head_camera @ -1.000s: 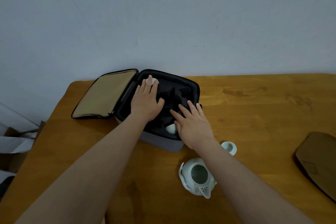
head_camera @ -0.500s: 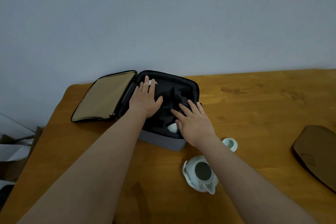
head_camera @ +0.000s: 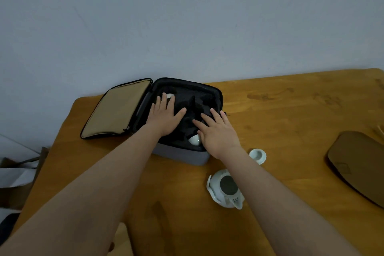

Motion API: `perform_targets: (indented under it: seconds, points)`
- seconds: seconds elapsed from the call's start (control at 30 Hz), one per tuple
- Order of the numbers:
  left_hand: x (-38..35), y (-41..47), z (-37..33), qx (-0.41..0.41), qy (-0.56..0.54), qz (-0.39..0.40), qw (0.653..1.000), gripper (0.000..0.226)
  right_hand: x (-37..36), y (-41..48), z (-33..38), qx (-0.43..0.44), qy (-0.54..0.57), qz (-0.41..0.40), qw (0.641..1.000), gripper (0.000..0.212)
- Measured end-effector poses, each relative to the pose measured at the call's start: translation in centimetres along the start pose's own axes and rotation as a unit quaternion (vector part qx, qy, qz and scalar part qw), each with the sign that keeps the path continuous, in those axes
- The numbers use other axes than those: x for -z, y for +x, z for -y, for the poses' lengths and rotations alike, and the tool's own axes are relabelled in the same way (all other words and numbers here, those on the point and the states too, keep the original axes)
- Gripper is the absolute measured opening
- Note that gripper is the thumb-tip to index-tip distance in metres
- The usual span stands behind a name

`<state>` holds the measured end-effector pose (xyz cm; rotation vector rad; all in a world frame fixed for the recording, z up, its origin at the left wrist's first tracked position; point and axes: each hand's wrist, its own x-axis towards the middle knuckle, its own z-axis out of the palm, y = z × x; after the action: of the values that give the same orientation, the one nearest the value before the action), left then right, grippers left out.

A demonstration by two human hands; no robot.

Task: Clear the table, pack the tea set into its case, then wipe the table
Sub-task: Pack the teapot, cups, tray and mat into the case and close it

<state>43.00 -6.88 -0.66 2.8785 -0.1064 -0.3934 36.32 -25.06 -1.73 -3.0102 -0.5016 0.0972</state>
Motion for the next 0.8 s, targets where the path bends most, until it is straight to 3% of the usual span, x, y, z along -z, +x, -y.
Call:
perform_targets:
  seconds: [0.13,0.23,0.37,0.8]
  points:
    - [-1.3,-4.9,-2.5,-0.022,-0.041,-0.116,0.992,0.065,0.3,-0.7,-0.3,0.005,0.025,-0.032,0.999,0.047]
    - [-1.5,-7.7,-4.1,-0.051,-0.051,-0.162,0.984,0.061,0.1,-2.3,-0.2,-0.002,0.073,-0.067,0.995,0.045]
    - [-2.8,-12.1,-5.9,-0.050,-0.060,-0.180,0.981,0.062,0.1,-6.1,-1.0,-0.028,0.137,-0.121,0.983,0.044]
    - [-6.6,-25.4,-15.4,-0.011,-0.083,-0.168,0.982,0.070,3.5,-20.8,-7.5,-0.109,0.102,-0.078,0.986,0.059]
